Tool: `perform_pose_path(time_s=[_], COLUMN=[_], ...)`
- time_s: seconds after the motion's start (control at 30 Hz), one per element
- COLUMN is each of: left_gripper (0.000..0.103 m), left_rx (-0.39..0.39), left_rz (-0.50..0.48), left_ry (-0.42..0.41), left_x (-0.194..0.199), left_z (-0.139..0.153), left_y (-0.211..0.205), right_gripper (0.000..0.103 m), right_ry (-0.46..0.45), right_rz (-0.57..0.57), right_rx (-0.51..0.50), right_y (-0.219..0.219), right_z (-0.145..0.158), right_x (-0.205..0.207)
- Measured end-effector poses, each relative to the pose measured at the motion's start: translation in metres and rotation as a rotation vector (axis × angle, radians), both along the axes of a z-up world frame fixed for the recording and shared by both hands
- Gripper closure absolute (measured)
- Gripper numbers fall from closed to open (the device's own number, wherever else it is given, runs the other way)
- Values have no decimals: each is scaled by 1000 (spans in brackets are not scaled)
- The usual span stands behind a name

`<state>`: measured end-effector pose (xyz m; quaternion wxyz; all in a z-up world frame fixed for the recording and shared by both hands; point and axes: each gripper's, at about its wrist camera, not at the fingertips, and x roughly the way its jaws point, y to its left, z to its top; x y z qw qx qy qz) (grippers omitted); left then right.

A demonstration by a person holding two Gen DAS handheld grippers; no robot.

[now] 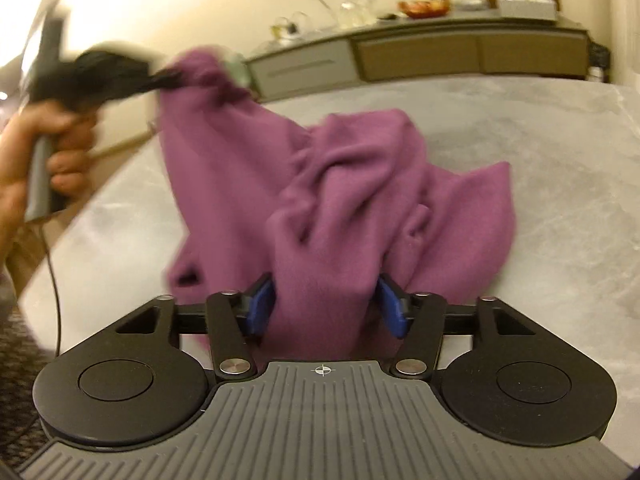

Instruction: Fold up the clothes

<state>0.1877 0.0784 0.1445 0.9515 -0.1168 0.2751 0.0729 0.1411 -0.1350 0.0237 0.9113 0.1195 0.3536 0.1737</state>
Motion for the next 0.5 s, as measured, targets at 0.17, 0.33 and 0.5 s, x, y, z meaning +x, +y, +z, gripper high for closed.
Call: perform_pose_path(time_s=[0.17, 0.33, 0.5], left_gripper=[92, 75, 54], left_rx=[-20, 3, 137], left_rz=[283, 124, -86], left_ry=[179, 156, 168], left_x=[-39, -44, -11], left_z=[-39, -52, -65], left_y=[116, 101, 53], right_gripper=[17, 17, 18], right_ry=[3, 40, -25], right_rz=[64, -63, -157], right_rx=[219, 185, 150], right_y=[-5, -13, -19], right_z=[0, -20, -10], right_x=[2, 10, 21])
